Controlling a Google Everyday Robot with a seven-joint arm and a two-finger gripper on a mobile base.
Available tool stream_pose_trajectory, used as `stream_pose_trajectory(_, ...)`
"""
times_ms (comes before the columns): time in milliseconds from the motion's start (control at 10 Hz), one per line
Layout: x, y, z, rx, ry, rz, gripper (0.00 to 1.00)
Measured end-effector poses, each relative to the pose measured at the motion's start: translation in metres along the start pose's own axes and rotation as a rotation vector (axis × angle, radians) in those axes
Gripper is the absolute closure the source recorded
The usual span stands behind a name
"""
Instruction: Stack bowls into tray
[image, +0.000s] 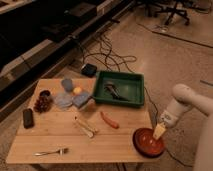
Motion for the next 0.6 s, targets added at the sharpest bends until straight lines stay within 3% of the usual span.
stream_pose_trajectory(200,-0.002,0.018,-0.019,0.016,0.005,-0.025,1.0)
stream_pose_trajectory(600,-0.022,0.04,-0.07,0.097,0.029,-0.032,1.0)
